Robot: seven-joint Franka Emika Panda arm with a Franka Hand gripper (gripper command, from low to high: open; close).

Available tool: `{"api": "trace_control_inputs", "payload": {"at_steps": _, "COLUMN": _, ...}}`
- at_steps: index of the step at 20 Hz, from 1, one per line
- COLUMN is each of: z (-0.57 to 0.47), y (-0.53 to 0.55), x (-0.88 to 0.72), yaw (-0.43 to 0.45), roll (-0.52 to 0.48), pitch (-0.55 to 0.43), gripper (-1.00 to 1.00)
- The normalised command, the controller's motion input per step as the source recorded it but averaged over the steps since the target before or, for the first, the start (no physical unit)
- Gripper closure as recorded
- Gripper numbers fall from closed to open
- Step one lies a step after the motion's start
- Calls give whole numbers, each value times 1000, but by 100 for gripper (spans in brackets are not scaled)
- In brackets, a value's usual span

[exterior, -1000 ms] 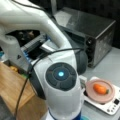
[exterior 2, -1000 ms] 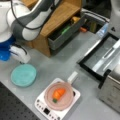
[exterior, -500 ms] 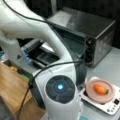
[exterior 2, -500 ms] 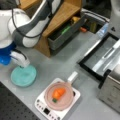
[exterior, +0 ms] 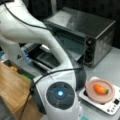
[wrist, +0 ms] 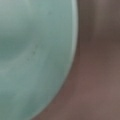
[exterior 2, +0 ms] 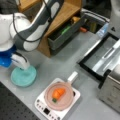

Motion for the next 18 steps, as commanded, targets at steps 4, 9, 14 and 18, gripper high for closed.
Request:
{"api": "trace_control_inputs", "payload": {"at_steps": 4, "z": -237, "y": -2, "x": -178, "yaw": -56, "roll": 50, "pitch": -213, "gripper": -100}}
{"api": "trace_control_inputs", "payload": {"at_steps": 9, "z": -236, "y": -13, "x": -157, "yaw": -55, "roll": 67, "pitch": -226, "gripper": -100}}
{"api": "trace_control_inputs", "payload": {"at_steps": 14, "z": -167, "y": -33, "x": -95, "yaw": -50, "roll": 91, "pitch": -208, "gripper": -100}}
{"api": "trace_control_inputs", "payload": {"at_steps": 18, "z": -108, "y": -42, "x": -46, "yaw": -46, "roll": 109, "pitch": -183, "gripper": 100}}
